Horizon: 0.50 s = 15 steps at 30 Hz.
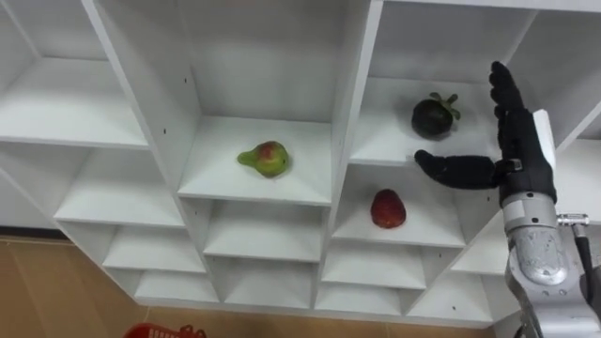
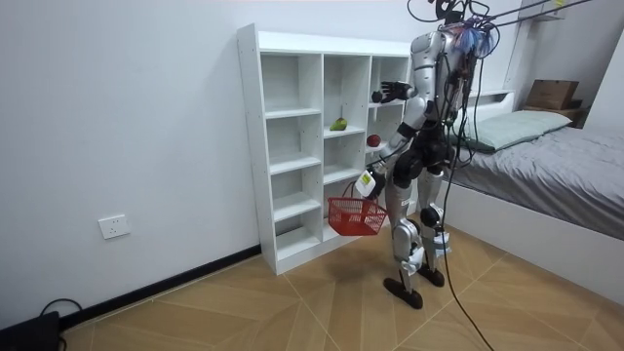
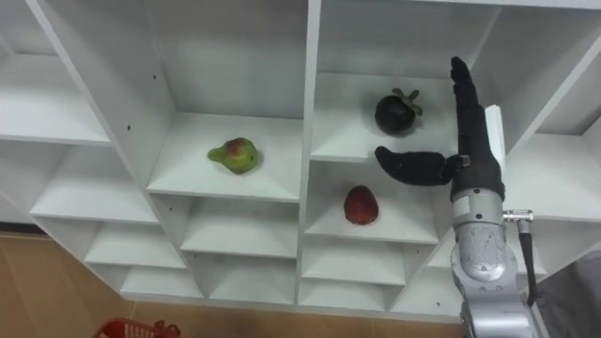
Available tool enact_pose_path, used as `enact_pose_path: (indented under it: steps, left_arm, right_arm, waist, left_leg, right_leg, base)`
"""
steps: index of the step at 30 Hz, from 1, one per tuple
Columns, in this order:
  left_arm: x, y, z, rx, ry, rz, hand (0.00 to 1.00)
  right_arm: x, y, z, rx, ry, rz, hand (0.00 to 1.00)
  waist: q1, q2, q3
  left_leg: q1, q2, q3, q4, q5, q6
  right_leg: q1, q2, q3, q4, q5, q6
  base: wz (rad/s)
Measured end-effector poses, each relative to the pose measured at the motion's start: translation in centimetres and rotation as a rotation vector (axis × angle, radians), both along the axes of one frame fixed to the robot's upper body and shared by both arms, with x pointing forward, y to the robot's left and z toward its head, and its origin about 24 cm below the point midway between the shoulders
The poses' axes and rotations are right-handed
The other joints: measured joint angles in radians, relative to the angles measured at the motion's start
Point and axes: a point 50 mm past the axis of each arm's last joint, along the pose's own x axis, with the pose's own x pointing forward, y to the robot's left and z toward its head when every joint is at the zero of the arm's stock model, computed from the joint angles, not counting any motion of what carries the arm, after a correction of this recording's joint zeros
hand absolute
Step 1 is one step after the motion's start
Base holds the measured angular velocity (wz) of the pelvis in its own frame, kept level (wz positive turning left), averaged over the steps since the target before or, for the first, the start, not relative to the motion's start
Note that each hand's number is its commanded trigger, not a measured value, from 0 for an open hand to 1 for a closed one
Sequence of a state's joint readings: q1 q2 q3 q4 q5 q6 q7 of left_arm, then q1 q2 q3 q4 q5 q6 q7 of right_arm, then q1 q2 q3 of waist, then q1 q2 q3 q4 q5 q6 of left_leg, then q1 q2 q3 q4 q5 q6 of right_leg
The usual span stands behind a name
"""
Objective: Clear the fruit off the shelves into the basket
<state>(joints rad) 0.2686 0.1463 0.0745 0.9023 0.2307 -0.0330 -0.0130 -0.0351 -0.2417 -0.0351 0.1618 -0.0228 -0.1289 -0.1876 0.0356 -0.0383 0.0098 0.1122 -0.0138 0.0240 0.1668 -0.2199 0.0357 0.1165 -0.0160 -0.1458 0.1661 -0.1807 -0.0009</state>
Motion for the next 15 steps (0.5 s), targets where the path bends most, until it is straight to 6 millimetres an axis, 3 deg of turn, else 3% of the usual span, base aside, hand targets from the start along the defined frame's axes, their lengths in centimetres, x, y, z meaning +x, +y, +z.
enact_pose_path:
  steps: [15]
  left_arm:
    - [0.7, -0.5, 0.1, -0.032, -0.005, -0.033, 1.00]
  right_arm:
    - [1.5, 0.2, 1.2, 0.025, -0.047, -0.003, 0.00]
  waist:
    - [0.024, 0.001, -0.0037]
  left_leg:
    - [0.004, 0.000, -0.010, 0.008, 0.001, -0.001]
  right_leg:
    - [0.011, -0.001, -0.011, 0.000, 0.000, 0.000]
  base:
    - [0.02]
